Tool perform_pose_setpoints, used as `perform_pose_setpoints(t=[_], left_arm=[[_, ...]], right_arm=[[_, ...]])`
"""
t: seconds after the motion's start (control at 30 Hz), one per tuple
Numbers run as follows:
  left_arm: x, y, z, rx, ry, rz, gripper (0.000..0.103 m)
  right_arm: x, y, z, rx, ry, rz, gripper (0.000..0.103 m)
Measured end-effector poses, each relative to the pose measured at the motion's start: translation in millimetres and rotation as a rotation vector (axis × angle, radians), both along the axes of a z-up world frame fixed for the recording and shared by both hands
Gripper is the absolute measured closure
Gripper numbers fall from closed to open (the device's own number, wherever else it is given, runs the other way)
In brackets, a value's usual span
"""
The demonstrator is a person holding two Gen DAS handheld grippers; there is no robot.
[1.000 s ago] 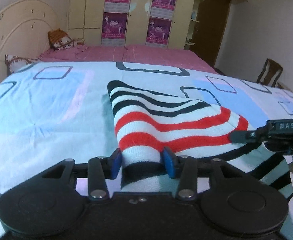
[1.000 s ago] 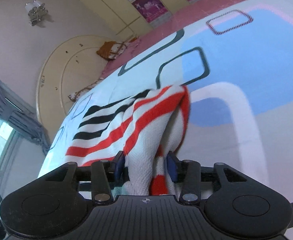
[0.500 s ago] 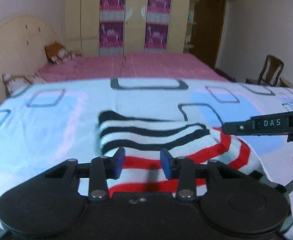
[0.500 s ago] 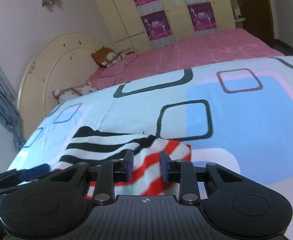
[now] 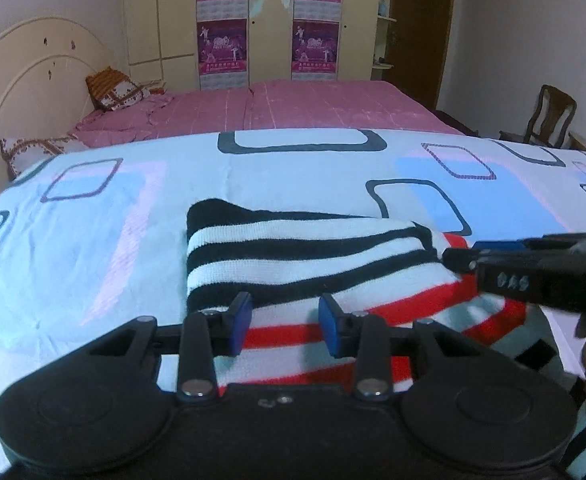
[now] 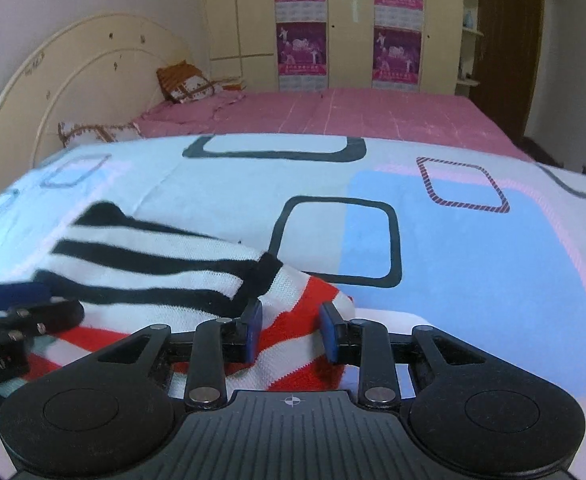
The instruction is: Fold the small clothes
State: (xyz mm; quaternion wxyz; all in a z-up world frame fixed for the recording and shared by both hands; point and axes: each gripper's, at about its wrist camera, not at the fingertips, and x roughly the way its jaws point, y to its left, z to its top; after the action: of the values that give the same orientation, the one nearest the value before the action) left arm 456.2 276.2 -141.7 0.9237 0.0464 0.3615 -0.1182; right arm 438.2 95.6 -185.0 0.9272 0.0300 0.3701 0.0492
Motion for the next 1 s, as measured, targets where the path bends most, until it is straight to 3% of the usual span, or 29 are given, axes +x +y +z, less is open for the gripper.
perform_pose_setpoints(t=[0.3, 0.57, 0.7, 0.8, 1.0], left_arm=[[-37.7, -1.9, 17.6, 0.033, -0.019, -0.033, 0.066], [-79.7, -3.3, 7.5, 0.094, -0.047, -0.057, 0.066], [-78.7, -0.1, 6.6, 0.083, -0.045, -0.056, 0.066], [-84.3, 8.5, 18.1, 0.037, -0.026, -0.035, 0.066], [-116.2, 19.7, 17.1, 0.023, -0.008, -0.052, 0.066]], right_arm=[[-64.0, 5.2, 29.3, 0.035, -0.072, 0.061, 0.073], [-95.5, 11.3, 2.5, -0.075, -0.010, 0.082, 0.073], [-88.5, -3.1, -7.1, 0.012, 0.009, 0.028, 0.073], [-94.2, -12.4, 4.8, 0.081, 0.030, -0.002, 0.073], [-141.7, -9.3, 32.0, 0.055, -0.009, 0.024, 0.073]])
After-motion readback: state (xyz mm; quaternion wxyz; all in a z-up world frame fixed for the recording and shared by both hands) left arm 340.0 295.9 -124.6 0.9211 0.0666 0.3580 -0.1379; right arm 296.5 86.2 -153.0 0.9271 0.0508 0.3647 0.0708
